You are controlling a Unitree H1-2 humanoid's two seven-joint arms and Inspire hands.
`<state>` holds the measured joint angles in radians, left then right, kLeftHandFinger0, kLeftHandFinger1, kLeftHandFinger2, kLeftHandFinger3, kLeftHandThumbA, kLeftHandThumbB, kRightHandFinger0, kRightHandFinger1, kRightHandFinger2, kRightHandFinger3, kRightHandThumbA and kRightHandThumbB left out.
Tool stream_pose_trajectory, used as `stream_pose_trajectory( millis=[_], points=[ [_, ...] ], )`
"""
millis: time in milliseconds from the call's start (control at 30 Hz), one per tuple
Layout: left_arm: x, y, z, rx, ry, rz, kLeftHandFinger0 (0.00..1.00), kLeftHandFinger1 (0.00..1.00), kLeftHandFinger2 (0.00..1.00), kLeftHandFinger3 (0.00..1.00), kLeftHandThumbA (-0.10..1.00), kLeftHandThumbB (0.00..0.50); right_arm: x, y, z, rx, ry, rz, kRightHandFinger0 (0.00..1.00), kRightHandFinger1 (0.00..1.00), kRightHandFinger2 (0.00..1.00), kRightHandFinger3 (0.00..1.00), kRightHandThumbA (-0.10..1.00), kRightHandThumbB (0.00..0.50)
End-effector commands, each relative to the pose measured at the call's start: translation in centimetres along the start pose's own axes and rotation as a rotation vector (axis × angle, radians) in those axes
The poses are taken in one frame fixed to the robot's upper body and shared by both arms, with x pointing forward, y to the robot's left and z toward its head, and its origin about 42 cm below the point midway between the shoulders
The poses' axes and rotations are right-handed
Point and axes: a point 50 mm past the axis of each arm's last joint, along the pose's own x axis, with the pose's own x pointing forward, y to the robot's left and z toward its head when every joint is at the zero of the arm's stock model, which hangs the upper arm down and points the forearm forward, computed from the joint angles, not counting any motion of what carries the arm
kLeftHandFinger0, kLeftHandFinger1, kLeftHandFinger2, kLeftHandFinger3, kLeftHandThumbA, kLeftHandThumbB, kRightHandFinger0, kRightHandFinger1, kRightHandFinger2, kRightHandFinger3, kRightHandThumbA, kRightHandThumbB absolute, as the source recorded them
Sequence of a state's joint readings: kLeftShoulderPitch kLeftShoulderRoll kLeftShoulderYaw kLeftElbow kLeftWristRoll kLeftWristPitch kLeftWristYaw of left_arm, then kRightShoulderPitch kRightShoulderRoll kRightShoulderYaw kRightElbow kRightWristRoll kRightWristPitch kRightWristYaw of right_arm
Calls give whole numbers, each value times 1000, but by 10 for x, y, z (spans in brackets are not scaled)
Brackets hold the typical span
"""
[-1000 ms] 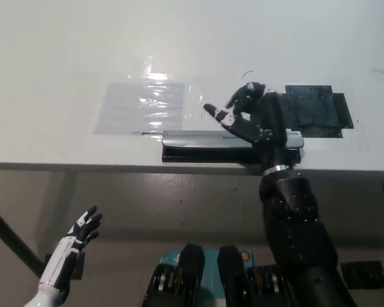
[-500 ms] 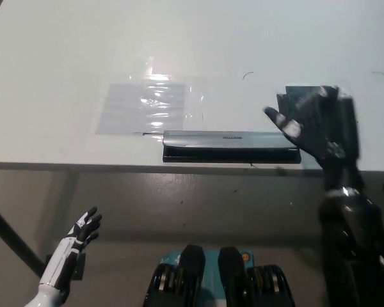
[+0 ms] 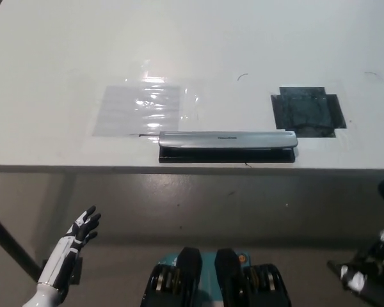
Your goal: The paper pin puncher is placed at the center of the table and close to the robot and the robot uses its right fist to press on the paper pin puncher
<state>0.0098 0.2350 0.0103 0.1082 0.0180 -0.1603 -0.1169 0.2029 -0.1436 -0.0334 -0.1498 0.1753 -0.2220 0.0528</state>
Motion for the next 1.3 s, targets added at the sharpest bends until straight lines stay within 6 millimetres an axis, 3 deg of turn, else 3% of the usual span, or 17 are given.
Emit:
stream_pose_trajectory(
  millis=[0,133,367,500,633,733,933,1033,1267],
  points=[
    [1,6,11,28,-62,-14,1000,1000,1000,1000,1000,220,2,6,-5,24,-38,106,1000,1000,1000,1000,1000,223],
    [4,5,11,30,-66,-19,1000,1000,1000,1000,1000,213,6,14,-17,6,-42,103,1000,1000,1000,1000,1000,262],
    [4,6,12,29,-71,-16,1000,1000,1000,1000,1000,206,11,26,-32,-32,-27,125,1000,1000,1000,1000,1000,253],
    [7,8,13,35,-79,-16,1000,1000,1000,1000,1000,231,15,26,-33,-48,-32,137,1000,1000,1000,1000,1000,241],
    [5,7,14,34,-74,-18,1000,1000,1000,1000,1000,215,17,27,-33,-52,-34,130,1000,1000,1000,1000,1000,271],
    [6,8,13,31,-82,-14,1000,1000,1000,1000,1000,203,19,27,-35,-44,-43,130,1000,1000,1000,1000,1000,250],
    [5,7,14,28,-76,-14,1000,1000,1000,1000,1000,206,16,26,-40,-67,-37,113,1000,1000,1000,1000,1000,281],
    [5,7,13,33,-84,-14,1000,1000,1000,1000,1000,199,17,27,-39,-60,-34,119,1000,1000,1000,1000,1000,263],
    [5,7,13,28,-90,-14,1000,1000,1000,1000,1000,191,16,28,-41,-54,-31,126,1000,1000,1000,1000,1000,272]
  ],
)
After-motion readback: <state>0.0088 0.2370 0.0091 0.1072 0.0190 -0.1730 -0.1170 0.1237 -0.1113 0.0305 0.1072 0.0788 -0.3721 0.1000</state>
